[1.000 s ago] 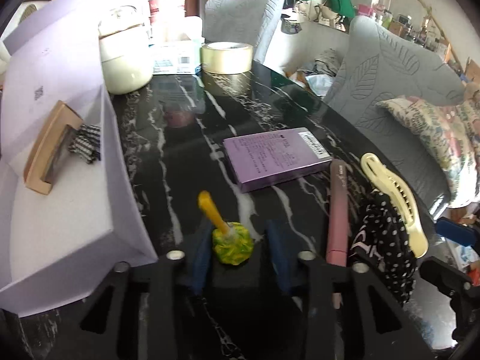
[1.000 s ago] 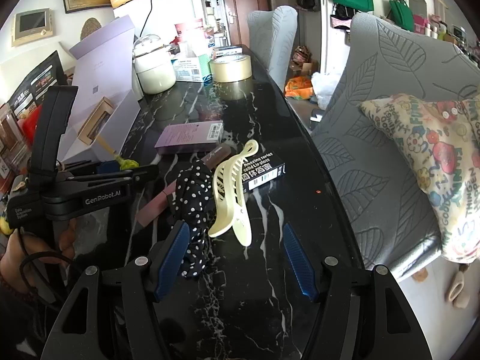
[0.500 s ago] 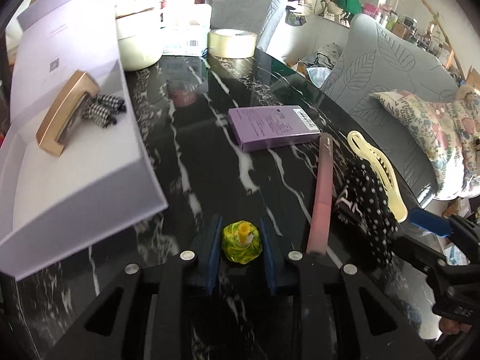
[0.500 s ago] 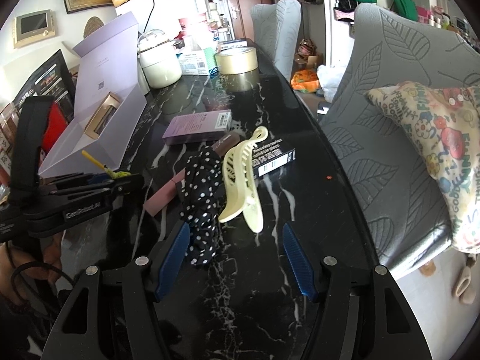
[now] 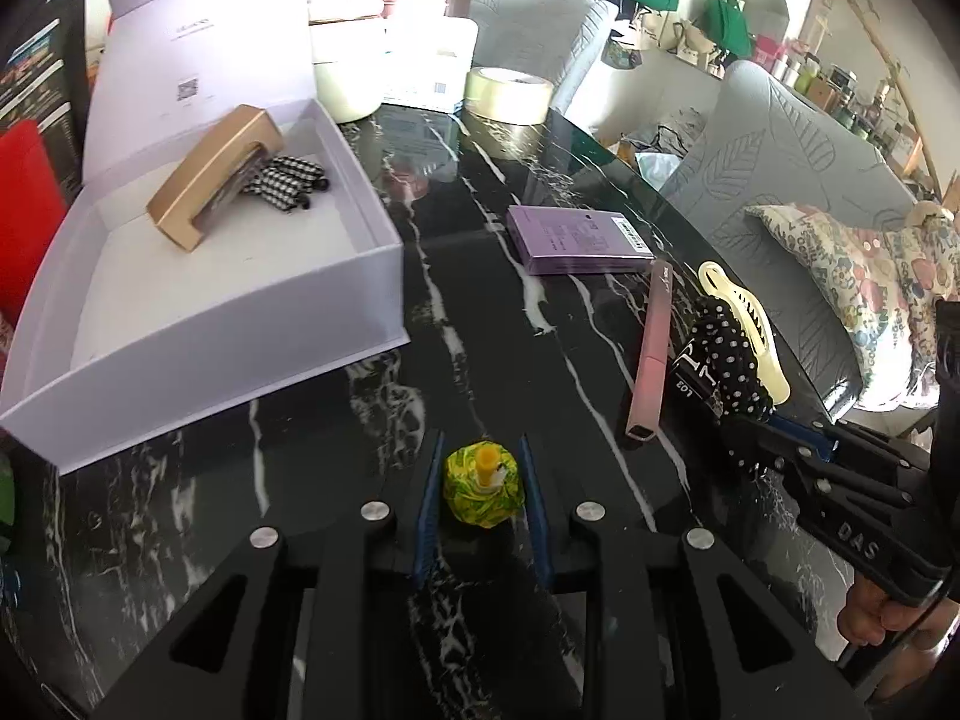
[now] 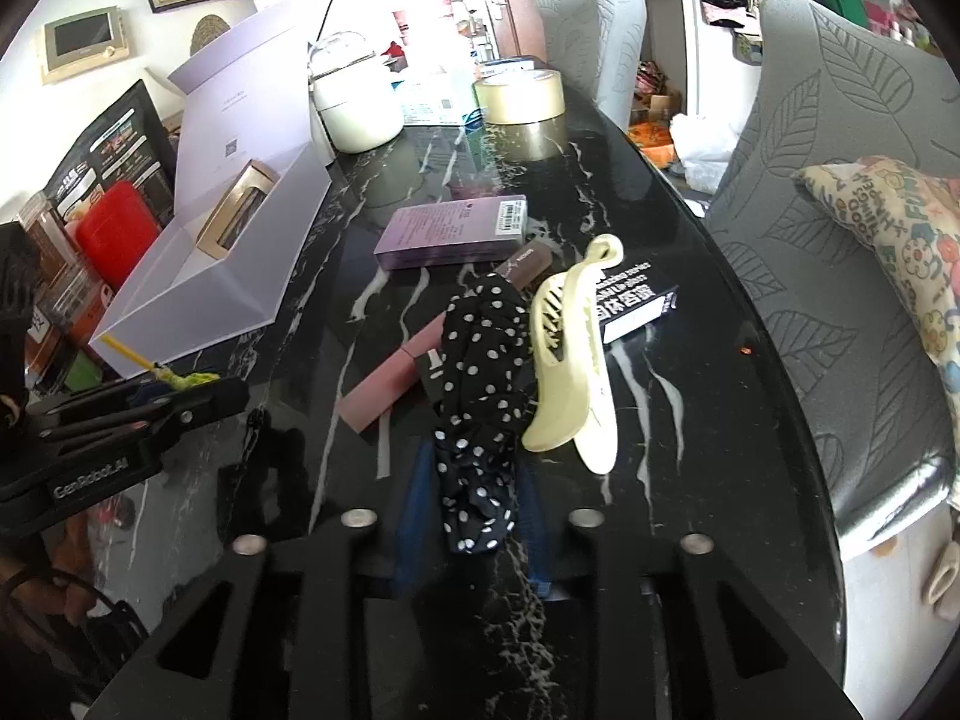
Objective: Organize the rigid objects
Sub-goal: 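Lift the lollipop and polka-dot scrunchie and carry them toward the gift box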
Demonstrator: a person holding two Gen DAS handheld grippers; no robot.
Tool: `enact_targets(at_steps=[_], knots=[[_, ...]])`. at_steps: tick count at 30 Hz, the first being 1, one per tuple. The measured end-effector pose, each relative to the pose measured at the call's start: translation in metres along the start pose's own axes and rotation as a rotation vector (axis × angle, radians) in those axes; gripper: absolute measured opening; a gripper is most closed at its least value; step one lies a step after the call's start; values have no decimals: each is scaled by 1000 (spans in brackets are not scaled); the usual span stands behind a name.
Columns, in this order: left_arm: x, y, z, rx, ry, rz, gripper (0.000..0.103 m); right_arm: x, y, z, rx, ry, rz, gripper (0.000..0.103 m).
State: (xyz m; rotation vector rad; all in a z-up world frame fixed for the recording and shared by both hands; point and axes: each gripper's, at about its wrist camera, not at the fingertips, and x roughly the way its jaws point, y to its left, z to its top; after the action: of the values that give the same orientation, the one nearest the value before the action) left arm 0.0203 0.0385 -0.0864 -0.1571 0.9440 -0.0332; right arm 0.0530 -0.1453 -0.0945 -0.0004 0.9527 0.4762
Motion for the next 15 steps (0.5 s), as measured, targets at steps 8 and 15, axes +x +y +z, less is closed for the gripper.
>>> enact_targets(at_steps=[8,15], knots=[[-12,4,-9,-6,-12,11,25,-11,8,-4,-9,-19,22,15],[-23,8,-21,-27,-17,11,25,-23,23,-10,-40,-23,39,15]])
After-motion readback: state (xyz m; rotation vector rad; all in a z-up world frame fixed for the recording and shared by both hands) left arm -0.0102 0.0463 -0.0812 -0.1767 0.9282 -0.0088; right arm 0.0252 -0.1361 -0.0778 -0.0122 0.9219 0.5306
